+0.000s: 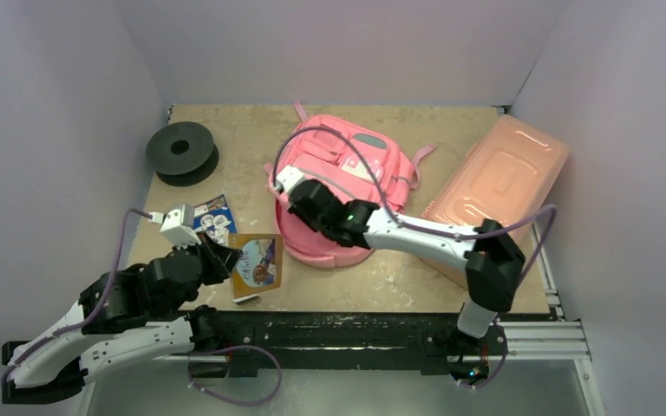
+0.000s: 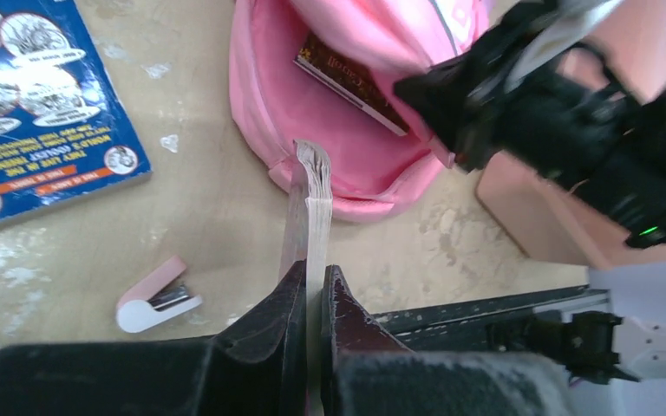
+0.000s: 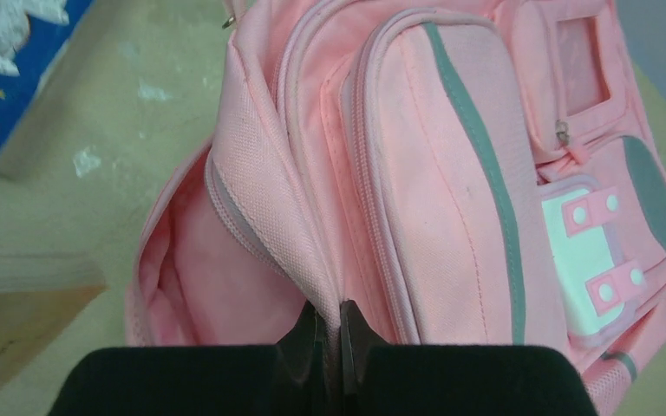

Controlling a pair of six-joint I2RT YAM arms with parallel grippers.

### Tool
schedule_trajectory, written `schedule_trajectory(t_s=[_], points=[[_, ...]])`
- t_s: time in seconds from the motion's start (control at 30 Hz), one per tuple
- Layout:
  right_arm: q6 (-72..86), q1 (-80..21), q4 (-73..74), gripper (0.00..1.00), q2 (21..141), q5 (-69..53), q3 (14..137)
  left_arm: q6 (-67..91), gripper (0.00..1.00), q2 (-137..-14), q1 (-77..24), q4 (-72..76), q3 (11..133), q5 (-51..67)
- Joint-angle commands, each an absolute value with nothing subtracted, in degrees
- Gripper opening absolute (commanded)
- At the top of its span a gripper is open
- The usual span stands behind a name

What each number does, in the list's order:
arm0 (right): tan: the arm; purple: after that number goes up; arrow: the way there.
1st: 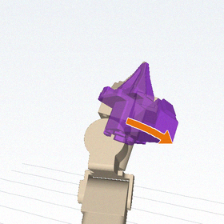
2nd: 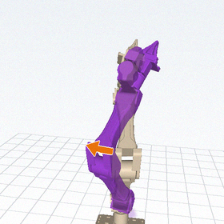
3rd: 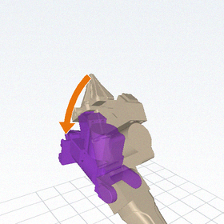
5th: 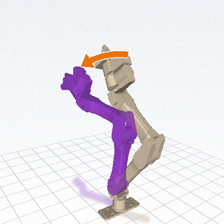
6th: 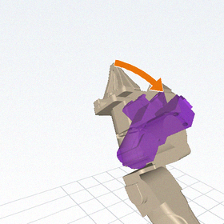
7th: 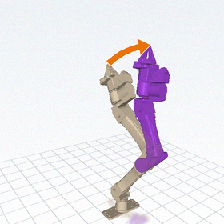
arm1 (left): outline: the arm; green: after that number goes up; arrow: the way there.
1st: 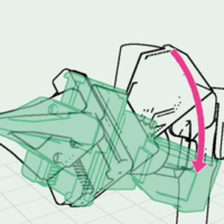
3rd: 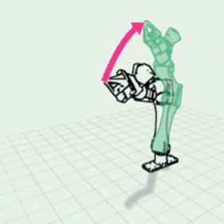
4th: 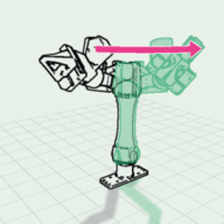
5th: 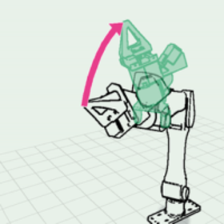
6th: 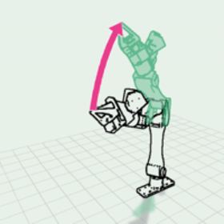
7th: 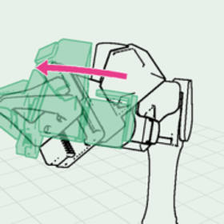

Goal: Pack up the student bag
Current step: Place the book in the student bag.

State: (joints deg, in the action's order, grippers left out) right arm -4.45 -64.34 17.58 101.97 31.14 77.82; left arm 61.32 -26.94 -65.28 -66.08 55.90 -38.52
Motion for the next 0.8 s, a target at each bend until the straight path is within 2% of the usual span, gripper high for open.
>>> schedule_trajectory(t_s=[0.0,0.17,0.2,0.33,0.47,0.6,0.77], points=[[6.2,-54.6,14.1,0.0,90.5,13.2,80.5,70.5,0.0,-21.6,-65.2,-54.2,51.1,-38.8],[8.1,-47.9,11.2,0.0,87.2,-0.4,78.1,75.2,0.0,-21.0,-65.0,-45.1,47.0,-40.7],[12.5,-47.0,10.6,0.0,86.8,-3.2,78.0,75.6,0.0,-21.3,-64.8,-43.9,46.8,-41.0],[17.8,-45.1,8.8,0.0,86.2,-7.2,78.1,75.2,0.0,-21.4,-61.8,-36.1,45.6,-40.0],[19.1,-44.2,8.1,0.0,86.1,-9.5,79.2,78.6,0.0,-23.8,-51.3,-31.5,44.2,-30.6],[19.8,-44.0,7.5,0.0,85.4,-10.0,79.8,85.2,0.0,-30.0,-40.1,-27.6,40.9,-15.3],[20.1,-43.9,7.0,0.0,84.5,-11.3,80.1,92.8,0.0,-37.9,-32.3,-0.7,29.2,-4.8]])
